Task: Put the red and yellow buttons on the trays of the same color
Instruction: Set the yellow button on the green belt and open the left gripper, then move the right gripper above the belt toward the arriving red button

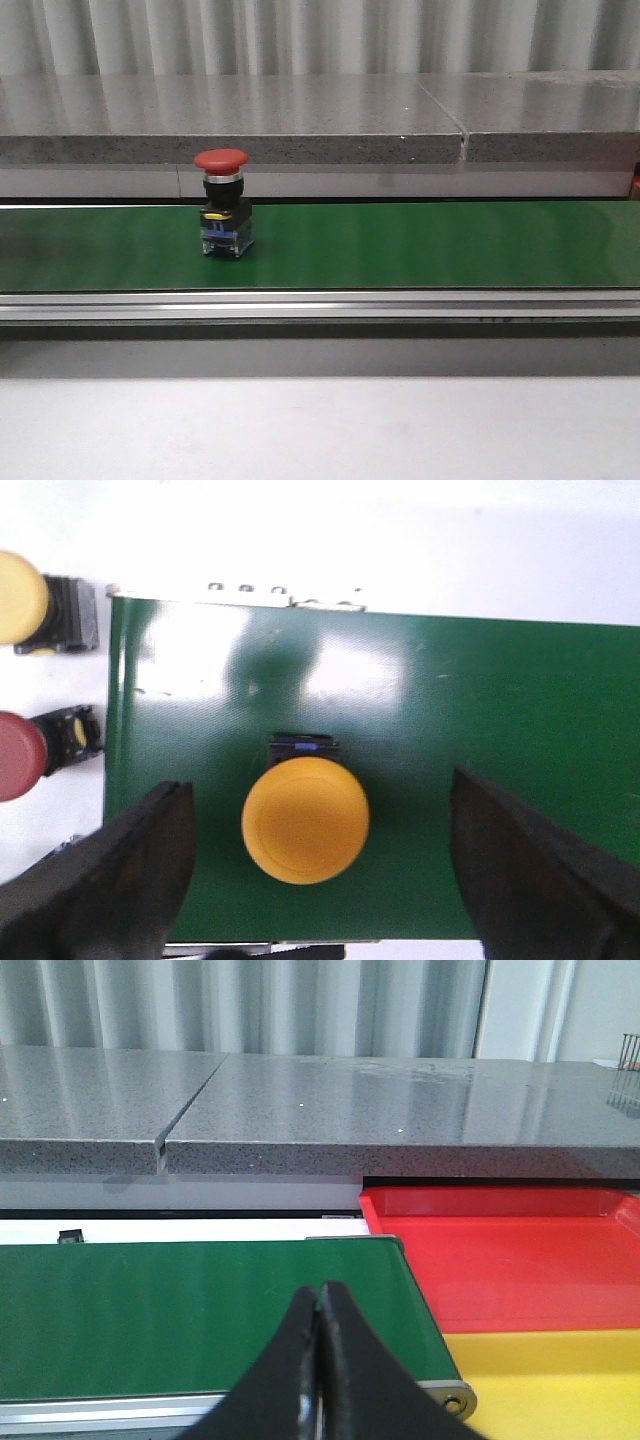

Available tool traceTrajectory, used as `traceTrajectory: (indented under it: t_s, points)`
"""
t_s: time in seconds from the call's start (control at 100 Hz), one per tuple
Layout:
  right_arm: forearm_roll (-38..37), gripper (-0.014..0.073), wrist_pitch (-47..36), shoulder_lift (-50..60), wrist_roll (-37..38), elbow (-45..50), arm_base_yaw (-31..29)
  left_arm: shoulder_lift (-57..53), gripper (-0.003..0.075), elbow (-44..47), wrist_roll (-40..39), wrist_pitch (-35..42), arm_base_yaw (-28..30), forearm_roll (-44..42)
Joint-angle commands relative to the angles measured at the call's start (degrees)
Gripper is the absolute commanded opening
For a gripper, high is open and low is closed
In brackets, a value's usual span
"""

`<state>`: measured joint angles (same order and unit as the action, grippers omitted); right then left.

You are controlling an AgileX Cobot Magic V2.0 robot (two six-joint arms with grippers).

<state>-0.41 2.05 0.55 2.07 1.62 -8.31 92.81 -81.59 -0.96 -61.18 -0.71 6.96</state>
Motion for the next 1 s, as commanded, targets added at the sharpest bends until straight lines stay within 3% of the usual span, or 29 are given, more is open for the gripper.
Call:
traceTrajectory:
  t_s: [0.0, 0.08, 0.25, 0.99]
  points:
    - [0.1, -0.0056, -4.7, 0.9, 0.0, -0.3, -0.3, -5.8, 0.0447, -0.2, 0.2, 3.7, -3.0, 0.7]
    - [0.1, -0.0056, -4.7, 0.9, 0.0, -0.3, -0.3, -8.9, 0.0327, 2.3, 0.6, 6.9, -5.3, 0.7]
    - [0.1, -0.0056, -4.7, 0.9, 0.0, -0.3, -0.3, -15.9, -0.0022, 8.8, 0.6, 11.3, -9.2, 0.7]
    - [0.1, -0.0056, -4.7, 0.9, 0.0, -0.3, -0.3, -50.2, -0.002, 37.1, 0.6, 20.9, -11.4, 0.6]
